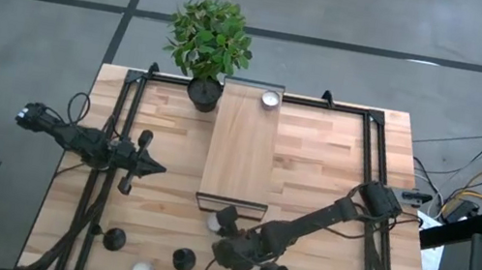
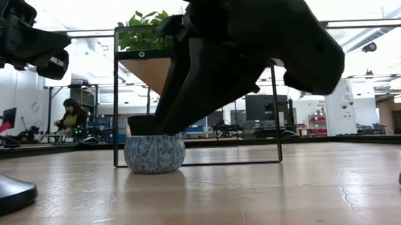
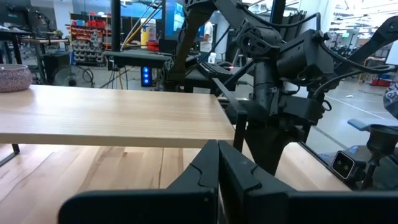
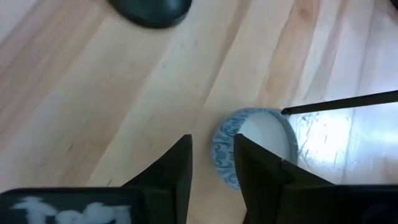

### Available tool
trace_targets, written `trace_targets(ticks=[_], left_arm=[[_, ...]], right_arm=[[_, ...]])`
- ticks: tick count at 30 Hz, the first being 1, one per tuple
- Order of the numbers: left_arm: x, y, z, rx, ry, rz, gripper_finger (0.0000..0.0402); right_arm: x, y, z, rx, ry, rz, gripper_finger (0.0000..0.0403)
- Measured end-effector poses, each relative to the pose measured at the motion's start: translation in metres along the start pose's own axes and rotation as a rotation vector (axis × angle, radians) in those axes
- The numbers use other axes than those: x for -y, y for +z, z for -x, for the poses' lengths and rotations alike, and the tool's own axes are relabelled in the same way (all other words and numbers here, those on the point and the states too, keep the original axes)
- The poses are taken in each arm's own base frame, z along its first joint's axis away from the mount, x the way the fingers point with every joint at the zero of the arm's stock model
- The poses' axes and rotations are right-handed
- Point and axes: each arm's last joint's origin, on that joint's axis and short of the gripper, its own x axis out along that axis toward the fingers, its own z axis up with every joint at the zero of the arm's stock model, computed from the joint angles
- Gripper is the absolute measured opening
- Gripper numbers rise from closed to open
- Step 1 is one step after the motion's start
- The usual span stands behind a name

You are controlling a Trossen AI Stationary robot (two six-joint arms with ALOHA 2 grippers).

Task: Pick & Place candle stick holders
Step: Put the top white candle on the shelf

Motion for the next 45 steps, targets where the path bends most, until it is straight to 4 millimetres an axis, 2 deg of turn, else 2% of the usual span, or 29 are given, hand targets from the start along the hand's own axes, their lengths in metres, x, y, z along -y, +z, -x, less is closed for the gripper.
trace_targets(ticks=[9,23,35,45], left_arm=[[0.000,0.000,0.000,0.000,0.000,0.000,0.0000],[0.000,0.000,0.000,0.001,0.000,0.000,0.0000],[0.000,0.000,0.000,0.000,0.000,0.000,0.0000],[0.000,0.000,0.000,0.000,0.000,0.000,0.0000]], right_arm=[[0.004,-0.001,-0.002,-0.005,-0.008,-0.046,0.0129],[0.004,-0.005,-0.005,-0.010,-0.001,-0.099,0.0099],[0.007,-0.007,-0.011,0.034,-0.016,-0.145,0.0109],[0.010,-0.013,-0.016,0.017,0.035,-0.178,0.0088]])
